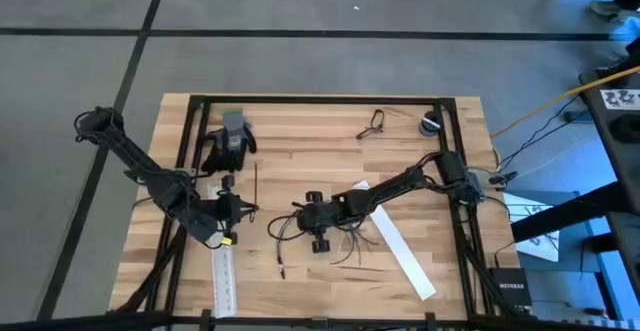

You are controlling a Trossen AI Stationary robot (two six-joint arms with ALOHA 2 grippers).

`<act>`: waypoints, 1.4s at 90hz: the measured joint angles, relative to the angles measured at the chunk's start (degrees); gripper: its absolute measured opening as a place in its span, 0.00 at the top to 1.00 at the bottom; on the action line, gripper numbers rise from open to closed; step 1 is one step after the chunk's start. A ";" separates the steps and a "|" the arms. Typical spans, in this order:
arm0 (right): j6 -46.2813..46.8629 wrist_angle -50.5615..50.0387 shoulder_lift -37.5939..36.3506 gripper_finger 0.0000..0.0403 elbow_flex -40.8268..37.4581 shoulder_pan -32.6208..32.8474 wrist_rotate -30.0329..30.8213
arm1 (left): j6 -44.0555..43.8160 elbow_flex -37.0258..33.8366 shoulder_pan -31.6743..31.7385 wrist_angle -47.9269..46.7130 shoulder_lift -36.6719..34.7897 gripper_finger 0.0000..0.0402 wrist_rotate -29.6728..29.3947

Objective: Ziptie cables
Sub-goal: Put the black zip tie on the cable wires

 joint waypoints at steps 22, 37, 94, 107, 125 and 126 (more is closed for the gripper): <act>-0.02 0.99 0.00 1.00 0.06 0.00 -0.02 | 1.08 0.00 0.26 0.04 0.00 1.00 0.05; -0.02 0.99 -0.04 1.00 0.10 0.00 -0.37 | -0.46 0.00 0.24 0.37 0.00 1.00 0.04; -0.02 1.03 -0.20 1.00 0.19 0.02 -0.43 | -1.82 0.00 0.09 0.30 0.00 1.00 0.09; -0.02 1.03 -0.22 1.00 0.19 0.04 -0.43 | -1.75 0.00 0.09 0.26 0.00 1.00 0.09; -0.02 1.03 -0.22 1.00 0.21 0.04 -0.43 | -1.06 0.00 0.09 0.28 0.00 1.00 0.09; -0.02 1.03 -0.22 1.00 0.21 0.04 -0.43 | -1.08 0.00 0.09 0.28 0.00 1.00 0.09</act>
